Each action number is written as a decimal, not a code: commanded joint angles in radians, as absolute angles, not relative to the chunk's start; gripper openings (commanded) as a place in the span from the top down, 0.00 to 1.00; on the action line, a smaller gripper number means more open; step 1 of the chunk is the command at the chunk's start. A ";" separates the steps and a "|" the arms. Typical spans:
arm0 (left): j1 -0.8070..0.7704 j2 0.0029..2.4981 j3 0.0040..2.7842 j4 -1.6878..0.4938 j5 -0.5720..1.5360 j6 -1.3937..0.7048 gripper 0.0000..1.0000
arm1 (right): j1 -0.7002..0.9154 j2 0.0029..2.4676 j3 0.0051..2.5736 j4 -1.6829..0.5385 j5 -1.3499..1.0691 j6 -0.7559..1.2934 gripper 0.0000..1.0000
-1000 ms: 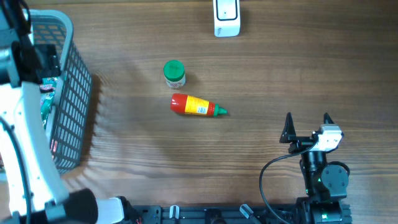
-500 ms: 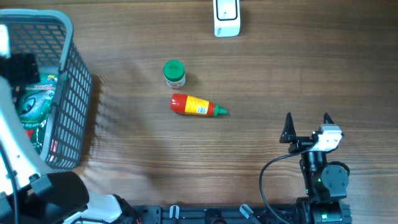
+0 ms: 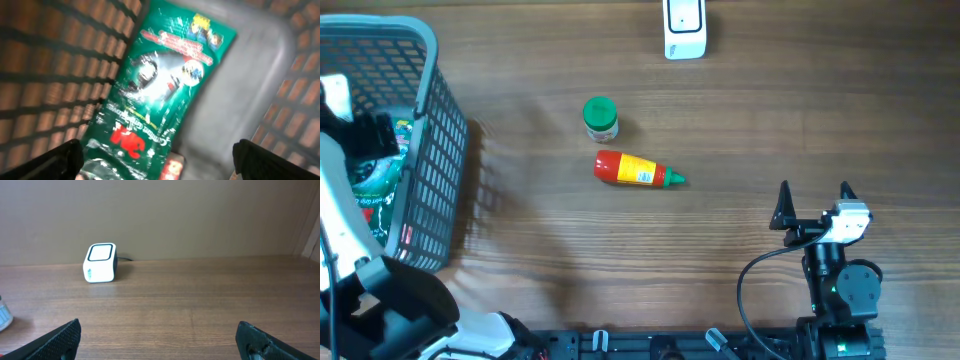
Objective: Scan the item barcode
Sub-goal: 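Reach into the basket and grasp the green 3M glove packet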
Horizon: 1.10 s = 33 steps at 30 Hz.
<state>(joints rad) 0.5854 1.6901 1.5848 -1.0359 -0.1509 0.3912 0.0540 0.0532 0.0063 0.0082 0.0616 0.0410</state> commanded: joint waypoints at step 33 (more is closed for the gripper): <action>0.585 1.902 1.262 -0.524 -0.229 0.302 0.96 | 0.059 0.054 0.006 0.014 0.078 0.053 0.00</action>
<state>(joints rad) 0.5957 1.9335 1.2697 -0.5087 -0.2131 0.3397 0.0540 0.0536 0.0063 0.0082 0.0612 0.0410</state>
